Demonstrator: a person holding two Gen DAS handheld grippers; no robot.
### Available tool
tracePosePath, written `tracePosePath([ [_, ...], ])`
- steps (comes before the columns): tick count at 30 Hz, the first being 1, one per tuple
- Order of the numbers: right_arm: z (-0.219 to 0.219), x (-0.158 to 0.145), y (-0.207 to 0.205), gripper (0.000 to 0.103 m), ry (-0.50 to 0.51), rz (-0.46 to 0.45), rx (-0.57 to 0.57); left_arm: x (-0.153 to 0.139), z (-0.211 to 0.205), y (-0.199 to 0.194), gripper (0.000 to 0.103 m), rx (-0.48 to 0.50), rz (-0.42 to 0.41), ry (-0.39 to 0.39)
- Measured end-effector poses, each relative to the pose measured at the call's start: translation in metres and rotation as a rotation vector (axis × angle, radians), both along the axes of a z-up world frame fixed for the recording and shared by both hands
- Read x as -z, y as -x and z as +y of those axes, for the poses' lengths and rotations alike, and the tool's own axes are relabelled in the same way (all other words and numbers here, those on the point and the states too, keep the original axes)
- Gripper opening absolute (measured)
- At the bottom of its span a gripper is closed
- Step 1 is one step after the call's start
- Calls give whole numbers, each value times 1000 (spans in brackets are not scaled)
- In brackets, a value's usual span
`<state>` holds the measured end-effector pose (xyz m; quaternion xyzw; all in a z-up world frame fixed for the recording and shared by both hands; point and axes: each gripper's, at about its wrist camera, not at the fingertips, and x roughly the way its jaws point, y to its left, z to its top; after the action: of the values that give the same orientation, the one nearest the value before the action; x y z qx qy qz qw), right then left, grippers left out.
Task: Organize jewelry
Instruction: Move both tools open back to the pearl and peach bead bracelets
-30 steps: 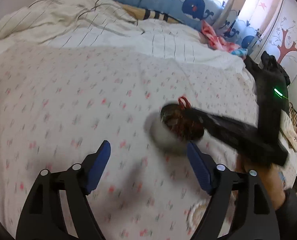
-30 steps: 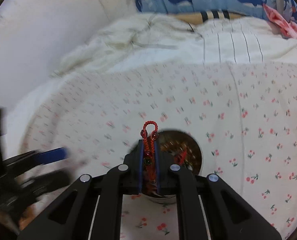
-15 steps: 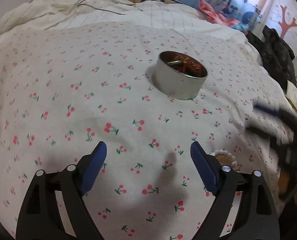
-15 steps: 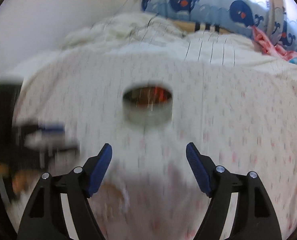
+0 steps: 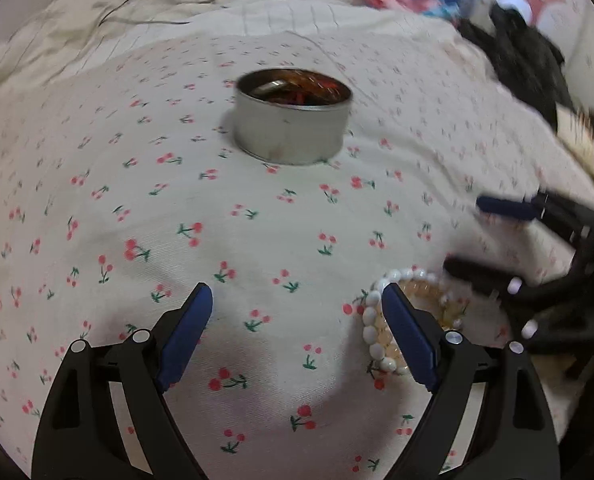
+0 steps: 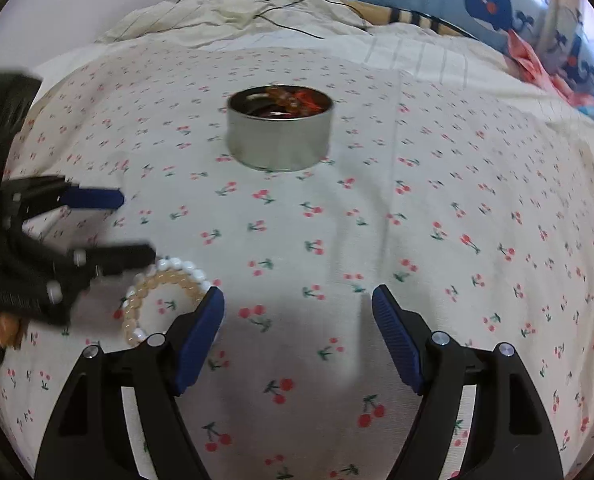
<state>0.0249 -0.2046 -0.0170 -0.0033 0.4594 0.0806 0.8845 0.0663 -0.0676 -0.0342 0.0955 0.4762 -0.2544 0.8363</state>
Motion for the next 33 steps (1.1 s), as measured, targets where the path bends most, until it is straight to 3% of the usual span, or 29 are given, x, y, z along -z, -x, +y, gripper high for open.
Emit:
tracePosePath([
  [8,0,3,1,79,6,12,-7,3,-7,6,84,60,-3,-42],
  [11,-2,3,-1,80,-2,18,1,7,-16,13,84,99,-33,-114],
  [15,-5,3,-1,81,-11,18,13,5,-7,4,85,38,-23,-112],
  [19,-7,2,-1,81,-19,14,19,0,19,-10,85,-84,-21,-95],
  [25,-2,-1,0,81,-43,0,-7,2,25,-13,85,-75,29,-48],
  [28,7,-10,4,81,-142,-57,-54,-2,26,-11,85,-65,18,-52],
  [30,25,-18,8,80,-147,-106,-104,-8,39,-18,85,-118,23,-16],
  [31,34,-19,9,74,-140,-104,-125,-10,46,-24,85,-146,30,5],
  [32,42,-14,7,54,-128,-70,-140,-13,56,-28,85,-183,36,30],
  [33,48,-9,5,46,-120,-30,-140,-15,66,-33,85,-224,42,56],
])
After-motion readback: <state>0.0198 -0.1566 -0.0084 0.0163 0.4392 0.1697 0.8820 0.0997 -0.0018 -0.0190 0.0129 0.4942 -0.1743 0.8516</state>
